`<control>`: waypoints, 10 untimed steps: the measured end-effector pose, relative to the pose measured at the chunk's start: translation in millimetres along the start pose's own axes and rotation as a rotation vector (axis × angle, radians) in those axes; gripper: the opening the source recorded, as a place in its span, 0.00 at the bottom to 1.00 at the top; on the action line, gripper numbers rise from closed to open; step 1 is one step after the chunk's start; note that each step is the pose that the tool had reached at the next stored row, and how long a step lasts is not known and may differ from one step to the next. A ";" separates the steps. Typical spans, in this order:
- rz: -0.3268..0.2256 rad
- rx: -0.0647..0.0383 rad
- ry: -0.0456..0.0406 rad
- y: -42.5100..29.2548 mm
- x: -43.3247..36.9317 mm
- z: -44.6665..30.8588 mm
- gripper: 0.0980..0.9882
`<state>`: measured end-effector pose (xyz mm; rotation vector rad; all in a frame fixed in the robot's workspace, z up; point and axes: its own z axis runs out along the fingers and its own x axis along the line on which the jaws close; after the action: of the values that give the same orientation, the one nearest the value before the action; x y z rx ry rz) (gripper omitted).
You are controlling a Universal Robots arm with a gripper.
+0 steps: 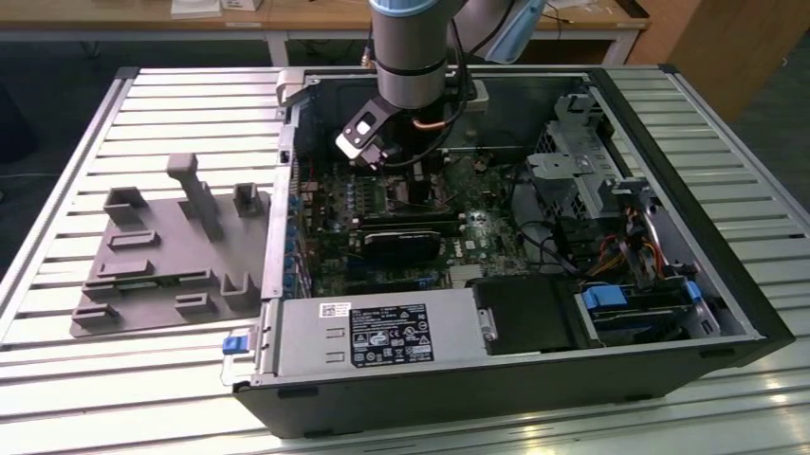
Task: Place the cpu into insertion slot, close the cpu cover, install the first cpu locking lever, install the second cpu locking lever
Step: 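Place the cpu into insertion slot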
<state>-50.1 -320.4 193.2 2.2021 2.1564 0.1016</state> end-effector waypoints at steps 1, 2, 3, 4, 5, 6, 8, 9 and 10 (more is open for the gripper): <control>0.000 0.000 0.0000 0.0 0.0 0.0 0.49; 0.000 0.000 0.0001 0.0 0.0 0.0 0.49; 0.000 0.000 0.0001 0.0 0.0 0.1 0.49; 0.000 0.000 0.0000 0.0 0.0 0.0 0.49; 0.000 0.000 0.0001 0.0 0.0 0.1 0.49; 0.000 0.000 0.0001 0.0 0.0 0.1 0.49; 0.000 0.000 -0.0001 0.0 0.0 0.1 0.49; 0.000 0.000 -0.0001 0.0 0.0 0.1 0.50; 0.000 0.000 -0.0001 0.0 0.0 0.1 0.50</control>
<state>-50.1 -320.4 193.1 2.2020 2.1563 0.1016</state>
